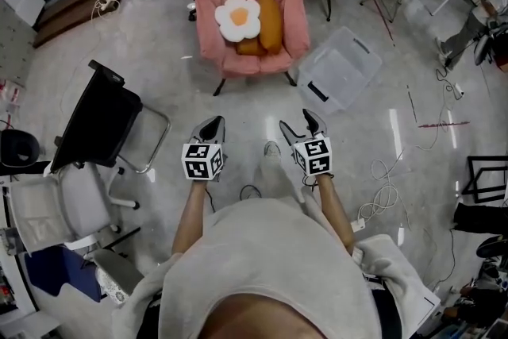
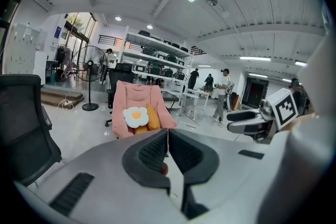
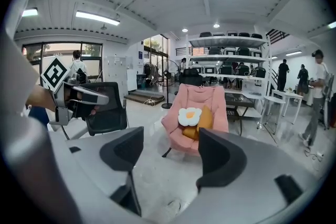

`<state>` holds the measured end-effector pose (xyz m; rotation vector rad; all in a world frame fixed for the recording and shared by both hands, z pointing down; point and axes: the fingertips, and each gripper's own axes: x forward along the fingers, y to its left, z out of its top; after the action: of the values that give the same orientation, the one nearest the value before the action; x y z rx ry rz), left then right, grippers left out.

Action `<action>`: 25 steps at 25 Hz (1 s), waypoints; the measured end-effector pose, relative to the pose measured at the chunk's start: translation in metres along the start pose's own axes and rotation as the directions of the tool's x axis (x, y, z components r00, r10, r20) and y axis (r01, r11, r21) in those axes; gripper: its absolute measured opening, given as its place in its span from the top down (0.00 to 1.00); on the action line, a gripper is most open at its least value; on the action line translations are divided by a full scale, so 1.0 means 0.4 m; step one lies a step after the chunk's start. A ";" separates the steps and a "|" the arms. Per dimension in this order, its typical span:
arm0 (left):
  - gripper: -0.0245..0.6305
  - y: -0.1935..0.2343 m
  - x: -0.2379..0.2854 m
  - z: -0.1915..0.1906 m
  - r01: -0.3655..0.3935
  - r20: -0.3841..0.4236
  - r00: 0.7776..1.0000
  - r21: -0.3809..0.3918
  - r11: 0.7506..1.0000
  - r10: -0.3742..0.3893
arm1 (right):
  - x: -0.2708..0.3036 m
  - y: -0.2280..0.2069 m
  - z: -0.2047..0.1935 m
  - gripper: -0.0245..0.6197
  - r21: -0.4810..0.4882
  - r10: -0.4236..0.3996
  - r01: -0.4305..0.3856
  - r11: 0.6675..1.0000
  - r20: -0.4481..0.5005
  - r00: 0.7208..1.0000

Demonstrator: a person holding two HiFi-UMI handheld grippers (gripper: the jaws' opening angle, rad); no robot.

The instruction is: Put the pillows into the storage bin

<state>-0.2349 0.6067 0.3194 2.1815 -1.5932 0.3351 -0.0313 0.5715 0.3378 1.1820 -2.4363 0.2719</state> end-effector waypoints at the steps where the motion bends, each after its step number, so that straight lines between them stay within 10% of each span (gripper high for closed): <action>1: 0.94 0.000 0.017 0.003 0.003 -0.002 1.000 0.003 1.000 -0.003 | 0.010 -0.011 -0.004 0.48 0.000 0.000 0.000 1.000 -0.005 1.000; 25: 0.94 0.096 0.652 0.362 -0.045 -0.027 0.999 0.010 0.999 0.045 | 0.500 -0.525 0.204 0.48 0.047 0.064 -0.063 0.997 -0.002 0.998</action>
<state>-0.1960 0.3086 0.3101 2.1417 -1.6312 0.3845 0.0002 0.2723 0.3532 1.1242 -2.4805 0.3515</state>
